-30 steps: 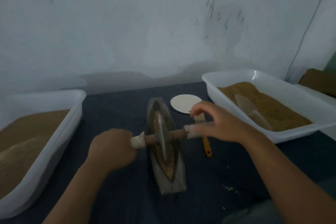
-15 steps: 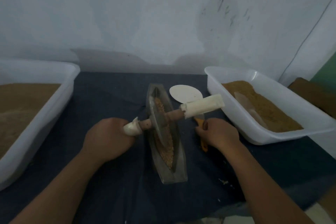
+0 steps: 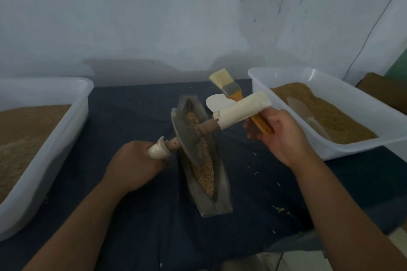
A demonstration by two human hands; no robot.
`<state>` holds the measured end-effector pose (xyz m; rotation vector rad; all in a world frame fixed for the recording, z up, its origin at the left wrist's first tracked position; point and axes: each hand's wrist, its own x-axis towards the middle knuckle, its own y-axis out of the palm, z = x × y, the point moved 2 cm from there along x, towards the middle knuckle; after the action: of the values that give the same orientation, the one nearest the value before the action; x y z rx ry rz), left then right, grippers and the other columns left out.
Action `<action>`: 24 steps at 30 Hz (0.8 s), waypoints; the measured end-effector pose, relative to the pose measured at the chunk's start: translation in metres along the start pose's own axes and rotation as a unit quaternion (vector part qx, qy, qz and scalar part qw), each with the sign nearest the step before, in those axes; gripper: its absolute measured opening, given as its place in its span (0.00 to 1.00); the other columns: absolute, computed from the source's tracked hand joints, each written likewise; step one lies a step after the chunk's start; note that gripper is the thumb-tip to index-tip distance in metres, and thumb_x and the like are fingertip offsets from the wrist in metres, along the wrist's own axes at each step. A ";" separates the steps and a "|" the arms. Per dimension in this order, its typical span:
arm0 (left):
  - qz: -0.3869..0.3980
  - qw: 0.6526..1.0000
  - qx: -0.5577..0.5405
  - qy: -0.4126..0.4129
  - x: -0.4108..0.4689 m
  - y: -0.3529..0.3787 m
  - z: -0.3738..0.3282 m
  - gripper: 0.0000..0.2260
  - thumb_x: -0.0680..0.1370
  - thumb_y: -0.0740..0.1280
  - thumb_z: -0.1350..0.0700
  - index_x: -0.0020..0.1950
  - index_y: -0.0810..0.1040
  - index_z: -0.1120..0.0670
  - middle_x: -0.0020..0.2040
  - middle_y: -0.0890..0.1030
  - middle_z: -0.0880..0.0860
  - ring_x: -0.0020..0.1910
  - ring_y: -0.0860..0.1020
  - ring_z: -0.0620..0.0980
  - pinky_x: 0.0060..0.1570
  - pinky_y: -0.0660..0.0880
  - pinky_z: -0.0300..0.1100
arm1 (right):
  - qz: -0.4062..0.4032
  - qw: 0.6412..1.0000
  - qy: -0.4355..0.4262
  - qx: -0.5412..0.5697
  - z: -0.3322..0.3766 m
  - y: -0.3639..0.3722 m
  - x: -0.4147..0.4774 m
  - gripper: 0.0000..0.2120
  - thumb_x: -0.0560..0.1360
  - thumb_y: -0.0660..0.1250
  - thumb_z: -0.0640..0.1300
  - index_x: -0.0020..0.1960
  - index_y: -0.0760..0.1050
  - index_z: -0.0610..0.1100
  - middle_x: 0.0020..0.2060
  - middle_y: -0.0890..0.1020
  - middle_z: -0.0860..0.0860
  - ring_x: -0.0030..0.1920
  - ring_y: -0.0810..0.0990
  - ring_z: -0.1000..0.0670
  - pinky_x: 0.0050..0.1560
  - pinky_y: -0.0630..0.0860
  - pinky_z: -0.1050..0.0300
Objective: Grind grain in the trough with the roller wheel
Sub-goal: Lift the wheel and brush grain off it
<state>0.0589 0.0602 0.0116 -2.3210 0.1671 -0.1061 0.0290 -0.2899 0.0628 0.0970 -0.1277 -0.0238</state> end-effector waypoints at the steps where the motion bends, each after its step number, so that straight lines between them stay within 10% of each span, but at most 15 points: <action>1: 0.003 1.000 -0.006 0.000 0.000 0.001 0.000 0.08 0.70 0.78 0.44 0.36 0.82 0.44 0.31 0.82 0.45 0.32 0.80 0.42 0.34 0.74 0.45 | 0.006 1.000 -0.007 -0.001 0.001 0.002 0.001 0.18 0.77 0.61 0.43 0.63 0.83 0.50 0.57 0.86 0.44 0.55 0.86 0.45 0.49 0.84 0.51; 8: 0.001 1.000 -0.026 -0.003 0.002 0.000 -0.001 0.08 0.71 0.79 0.46 0.36 0.82 0.44 0.32 0.83 0.47 0.32 0.81 0.45 0.38 0.78 0.50 | 0.051 0.917 -0.077 -0.388 -0.005 0.004 0.004 0.37 0.77 0.67 0.32 0.61 0.76 0.78 0.61 0.80 0.71 0.65 0.78 0.65 0.65 0.73 0.61; 12: 0.007 0.999 -0.044 0.003 0.002 0.000 -0.002 0.11 0.72 0.79 0.47 0.37 0.83 0.51 0.34 0.83 0.51 0.34 0.82 0.50 0.40 0.78 0.54 | 0.093 0.925 -0.061 -0.364 -0.016 -0.002 -0.004 0.31 0.71 0.73 0.50 0.71 0.72 0.69 0.58 0.83 0.60 0.61 0.82 0.56 0.61 0.79 0.59; 17: 0.010 0.997 -0.069 0.010 0.001 0.001 -0.003 0.11 0.72 0.80 0.48 0.38 0.83 0.53 0.35 0.84 0.52 0.36 0.83 0.52 0.40 0.79 0.55 | -0.150 0.891 -0.219 -0.369 -0.008 0.001 -0.006 0.04 0.80 0.71 0.58 0.47 0.82 0.61 0.38 0.83 0.58 0.40 0.82 0.55 0.39 0.74 0.69; 24: 0.039 0.995 -0.091 0.027 -0.008 0.001 -0.014 0.15 0.65 0.78 0.40 0.37 0.83 0.51 0.35 0.85 0.53 0.37 0.84 0.54 0.40 0.80 0.55 | -0.171 0.911 -0.164 -0.338 0.007 0.028 0.052 0.08 0.83 0.71 0.45 0.51 0.78 0.39 0.37 0.80 0.55 0.39 0.81 0.57 0.40 0.74 0.66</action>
<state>0.0491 0.0511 0.0201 -2.4914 0.3061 -0.1188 0.0800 -0.2643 0.0787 -0.5850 -0.4322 -0.4352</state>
